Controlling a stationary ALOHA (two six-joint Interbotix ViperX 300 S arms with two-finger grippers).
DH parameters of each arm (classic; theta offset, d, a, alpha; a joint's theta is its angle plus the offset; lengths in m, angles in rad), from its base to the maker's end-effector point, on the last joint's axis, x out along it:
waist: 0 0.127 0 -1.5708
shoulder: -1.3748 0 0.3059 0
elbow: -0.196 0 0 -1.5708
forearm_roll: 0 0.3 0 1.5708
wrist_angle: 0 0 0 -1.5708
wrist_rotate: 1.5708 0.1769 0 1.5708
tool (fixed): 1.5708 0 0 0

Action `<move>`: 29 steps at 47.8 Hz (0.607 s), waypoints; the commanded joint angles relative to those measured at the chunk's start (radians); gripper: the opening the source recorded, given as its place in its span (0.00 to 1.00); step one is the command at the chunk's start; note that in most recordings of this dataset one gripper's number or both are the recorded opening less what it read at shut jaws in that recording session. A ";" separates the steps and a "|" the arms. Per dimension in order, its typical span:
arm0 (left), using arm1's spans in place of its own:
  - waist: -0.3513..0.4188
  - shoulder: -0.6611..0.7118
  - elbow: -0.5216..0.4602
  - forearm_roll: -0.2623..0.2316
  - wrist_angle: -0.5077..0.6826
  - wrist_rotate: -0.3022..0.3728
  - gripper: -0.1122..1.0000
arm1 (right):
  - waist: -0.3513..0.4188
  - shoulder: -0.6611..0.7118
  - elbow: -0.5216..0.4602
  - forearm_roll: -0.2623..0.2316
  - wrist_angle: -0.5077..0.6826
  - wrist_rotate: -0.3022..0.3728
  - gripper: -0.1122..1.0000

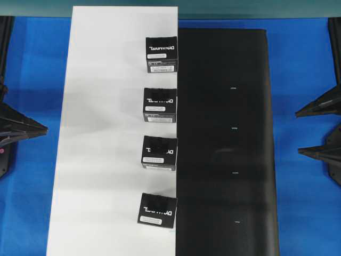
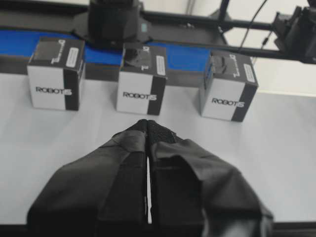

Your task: Place the box from the black base onto the white base.

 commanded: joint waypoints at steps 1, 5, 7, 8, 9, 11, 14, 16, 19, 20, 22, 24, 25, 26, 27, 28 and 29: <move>-0.002 0.012 -0.018 0.003 -0.005 0.002 0.08 | 0.000 -0.012 -0.002 0.002 -0.003 0.000 0.99; -0.002 0.012 -0.017 0.003 -0.006 0.002 0.08 | 0.000 -0.025 0.000 -0.006 -0.002 -0.015 0.99; -0.002 0.012 -0.018 0.003 -0.005 0.002 0.08 | 0.000 -0.028 0.000 -0.009 -0.002 -0.017 0.99; -0.002 0.011 -0.018 0.003 -0.006 0.002 0.08 | 0.000 -0.031 0.002 -0.009 -0.002 -0.018 0.99; -0.002 0.011 -0.018 0.002 -0.006 0.002 0.08 | 0.000 -0.032 0.003 -0.008 0.000 -0.018 0.99; -0.002 0.011 -0.018 0.003 -0.005 0.002 0.08 | 0.000 -0.037 0.005 -0.009 -0.002 -0.018 0.99; -0.002 0.009 -0.018 0.003 -0.005 0.002 0.08 | 0.000 -0.040 0.008 -0.009 -0.009 -0.018 0.99; -0.003 0.009 -0.018 0.003 -0.006 0.000 0.08 | 0.000 -0.041 0.009 -0.009 -0.017 -0.018 0.99; -0.003 0.008 -0.018 0.003 -0.005 0.000 0.08 | 0.000 -0.041 0.015 -0.009 -0.032 -0.018 0.99; -0.003 0.008 -0.018 0.003 -0.006 0.000 0.08 | 0.000 -0.041 0.017 -0.011 -0.035 -0.018 0.99; -0.003 0.009 -0.018 0.003 -0.006 0.000 0.08 | 0.000 -0.043 0.020 -0.015 -0.043 -0.018 0.99; -0.003 0.011 -0.018 0.003 -0.005 0.002 0.08 | 0.000 -0.043 0.023 -0.018 -0.046 -0.018 0.99; -0.003 0.011 -0.017 0.003 -0.006 0.002 0.08 | 0.000 -0.043 0.023 -0.020 -0.048 -0.018 0.99; -0.003 0.011 -0.017 0.003 -0.005 0.002 0.08 | 0.000 -0.044 0.025 -0.020 -0.049 -0.018 0.99; -0.003 0.012 -0.017 0.003 -0.006 0.002 0.08 | 0.000 -0.044 0.026 -0.020 -0.051 -0.018 0.99; -0.003 0.012 -0.017 0.003 -0.006 0.002 0.08 | 0.000 -0.046 0.028 -0.020 -0.052 -0.018 0.99; -0.003 0.012 -0.017 0.003 -0.006 0.002 0.08 | 0.000 -0.046 0.028 -0.020 -0.052 -0.018 0.99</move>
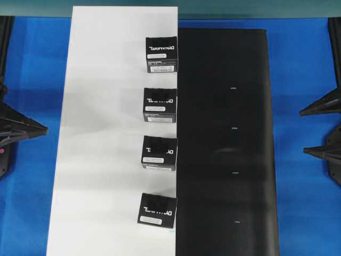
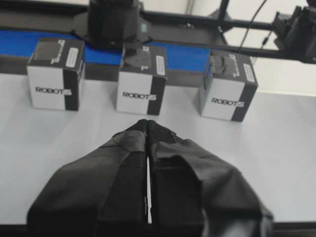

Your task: Place the box from the black base onto the white base.

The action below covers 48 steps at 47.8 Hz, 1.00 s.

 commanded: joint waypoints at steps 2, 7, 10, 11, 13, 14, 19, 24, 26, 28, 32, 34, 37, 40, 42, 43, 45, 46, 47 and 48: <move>-0.002 0.012 -0.018 0.003 -0.006 0.002 0.08 | 0.000 -0.003 -0.003 -0.005 -0.017 -0.003 0.99; -0.002 0.011 -0.020 0.003 -0.008 0.000 0.08 | 0.000 -0.012 -0.003 -0.006 -0.026 -0.003 0.99; -0.002 0.008 -0.021 0.003 -0.008 0.000 0.08 | 0.000 -0.018 -0.003 -0.014 -0.040 -0.003 0.99; -0.002 0.008 -0.021 0.003 -0.008 0.000 0.08 | 0.000 -0.020 -0.003 -0.015 -0.044 -0.003 0.99; -0.002 0.005 -0.021 0.003 -0.008 0.000 0.08 | 0.000 -0.021 -0.003 -0.017 -0.052 -0.003 0.99; -0.002 0.006 -0.021 0.003 -0.008 0.000 0.08 | 0.000 -0.023 -0.005 -0.018 -0.054 -0.003 0.99; -0.002 0.006 -0.021 0.003 -0.008 0.000 0.08 | 0.000 -0.028 -0.003 -0.020 -0.055 -0.003 0.99; -0.002 0.006 -0.021 0.003 -0.008 0.002 0.08 | 0.000 -0.032 -0.003 -0.021 -0.057 -0.003 0.99; -0.002 0.006 -0.021 0.003 -0.008 0.002 0.08 | -0.002 -0.035 -0.003 -0.026 -0.058 -0.003 0.99; -0.002 0.006 -0.021 0.003 -0.008 0.000 0.08 | -0.002 -0.037 -0.003 -0.031 -0.058 -0.003 0.99; -0.002 0.008 -0.020 0.003 -0.008 0.002 0.08 | -0.003 -0.044 -0.006 -0.038 -0.060 -0.003 0.99; -0.002 0.008 -0.021 0.003 -0.008 0.000 0.08 | -0.003 -0.048 -0.006 -0.041 -0.061 -0.003 0.99; -0.002 0.008 -0.018 0.003 -0.008 0.002 0.08 | -0.005 -0.051 -0.006 -0.044 -0.060 -0.003 0.99; -0.002 0.009 -0.018 0.003 -0.006 0.002 0.08 | -0.006 -0.051 -0.006 -0.044 -0.063 -0.002 0.99; -0.002 0.011 -0.018 0.003 -0.006 0.002 0.08 | -0.006 -0.051 -0.006 -0.044 -0.066 -0.003 0.99; -0.002 0.011 -0.018 0.003 -0.006 0.002 0.08 | -0.006 -0.051 -0.006 -0.044 -0.066 -0.003 0.99; -0.002 0.011 -0.018 0.003 -0.006 0.000 0.08 | -0.006 -0.052 -0.005 -0.044 -0.069 -0.003 0.99; -0.002 0.011 -0.018 0.003 -0.006 0.000 0.08 | -0.006 -0.051 -0.005 -0.044 -0.072 -0.003 0.99; -0.002 0.011 -0.017 0.003 -0.006 0.000 0.08 | -0.006 -0.051 -0.003 -0.046 -0.072 -0.003 0.99; -0.002 0.011 -0.018 0.003 -0.006 0.000 0.08 | -0.006 -0.051 -0.005 -0.044 -0.074 -0.003 0.99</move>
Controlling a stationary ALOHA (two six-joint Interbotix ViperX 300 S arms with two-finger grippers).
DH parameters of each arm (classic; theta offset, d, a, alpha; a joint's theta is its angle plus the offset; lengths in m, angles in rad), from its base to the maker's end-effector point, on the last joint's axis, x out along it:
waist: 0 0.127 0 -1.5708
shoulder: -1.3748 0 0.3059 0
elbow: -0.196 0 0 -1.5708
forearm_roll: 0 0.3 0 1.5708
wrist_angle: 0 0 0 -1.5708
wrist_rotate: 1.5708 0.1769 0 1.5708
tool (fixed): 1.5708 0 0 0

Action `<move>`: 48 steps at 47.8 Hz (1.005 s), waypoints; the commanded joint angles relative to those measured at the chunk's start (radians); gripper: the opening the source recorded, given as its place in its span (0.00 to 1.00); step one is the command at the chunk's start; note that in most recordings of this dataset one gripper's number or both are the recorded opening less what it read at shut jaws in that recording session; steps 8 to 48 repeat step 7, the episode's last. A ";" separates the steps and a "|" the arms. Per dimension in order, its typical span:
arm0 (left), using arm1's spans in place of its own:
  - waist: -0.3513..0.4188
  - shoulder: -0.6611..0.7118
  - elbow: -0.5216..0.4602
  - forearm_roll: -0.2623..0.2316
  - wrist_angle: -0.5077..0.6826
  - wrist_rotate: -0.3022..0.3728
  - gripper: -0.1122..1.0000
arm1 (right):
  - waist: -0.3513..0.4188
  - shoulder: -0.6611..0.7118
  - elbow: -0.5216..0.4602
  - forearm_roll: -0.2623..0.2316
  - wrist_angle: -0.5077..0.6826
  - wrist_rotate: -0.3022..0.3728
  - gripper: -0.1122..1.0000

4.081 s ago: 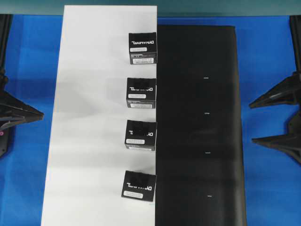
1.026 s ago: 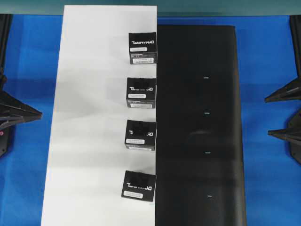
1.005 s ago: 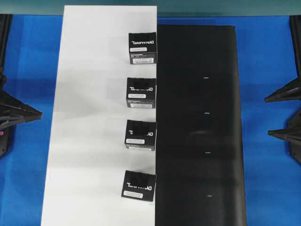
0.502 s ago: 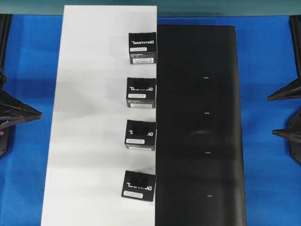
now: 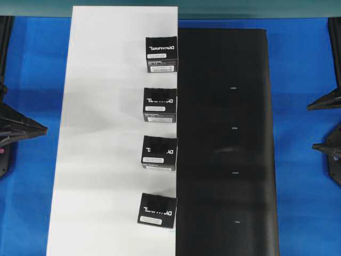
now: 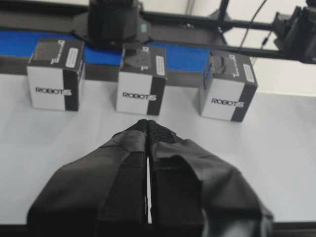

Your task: Place the box from the black base onto the white base.

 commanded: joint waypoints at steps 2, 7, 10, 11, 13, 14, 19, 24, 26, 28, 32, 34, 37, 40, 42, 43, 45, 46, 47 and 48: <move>-0.002 0.011 -0.018 0.003 -0.006 0.003 0.08 | -0.002 0.003 -0.006 -0.006 -0.017 -0.002 0.99; -0.002 0.011 -0.018 0.003 -0.006 0.003 0.08 | -0.002 0.003 -0.005 -0.006 -0.017 -0.002 0.99; -0.002 0.011 -0.018 0.003 -0.006 0.003 0.08 | -0.002 0.003 -0.005 -0.006 -0.017 -0.002 0.99; -0.002 0.011 -0.018 0.003 -0.006 0.003 0.08 | -0.002 0.003 -0.005 -0.006 -0.017 -0.002 0.99; -0.002 0.011 -0.018 0.003 -0.006 0.003 0.08 | -0.002 0.003 -0.005 -0.006 -0.017 -0.002 0.99; -0.002 0.011 -0.018 0.003 -0.006 0.003 0.08 | -0.002 0.003 -0.005 -0.006 -0.017 -0.002 0.99; -0.002 0.011 -0.018 0.003 -0.006 0.003 0.08 | -0.002 0.003 -0.005 -0.006 -0.017 -0.002 0.99; -0.002 0.011 -0.018 0.003 -0.006 0.003 0.08 | -0.002 0.003 -0.005 -0.006 -0.017 -0.002 0.99; -0.002 0.011 -0.018 0.003 -0.006 0.003 0.08 | -0.002 0.003 -0.005 -0.006 -0.017 -0.002 0.99; -0.002 0.011 -0.018 0.003 -0.006 0.003 0.08 | -0.002 0.003 -0.005 -0.006 -0.017 -0.002 0.99; -0.002 0.011 -0.018 0.003 -0.006 0.003 0.08 | -0.002 0.003 -0.005 -0.006 -0.017 -0.002 0.99; -0.002 0.011 -0.018 0.003 -0.006 0.003 0.08 | -0.002 0.003 -0.005 -0.006 -0.017 -0.002 0.99; -0.002 0.011 -0.018 0.003 -0.006 0.003 0.08 | -0.002 0.003 -0.005 -0.006 -0.017 -0.002 0.99; -0.002 0.011 -0.018 0.003 -0.006 0.003 0.08 | -0.002 0.003 -0.005 -0.006 -0.017 -0.002 0.99; -0.002 0.011 -0.018 0.003 -0.006 0.003 0.08 | -0.002 0.003 -0.005 -0.006 -0.017 -0.002 0.99; -0.002 0.011 -0.018 0.003 -0.006 0.003 0.08 | -0.002 0.003 -0.005 -0.006 -0.017 -0.002 0.99; -0.002 0.011 -0.018 0.003 -0.006 0.003 0.08 | -0.002 0.003 -0.005 -0.006 -0.017 -0.002 0.99; -0.002 0.011 -0.018 0.003 -0.006 0.003 0.08 | -0.002 0.003 -0.005 -0.006 -0.017 -0.002 0.99; -0.002 0.011 -0.018 0.003 -0.006 0.003 0.08 | -0.002 0.003 -0.005 -0.006 -0.017 -0.002 0.99; -0.002 0.011 -0.018 0.003 -0.006 0.003 0.08 | -0.002 0.003 -0.005 -0.006 -0.017 -0.002 0.99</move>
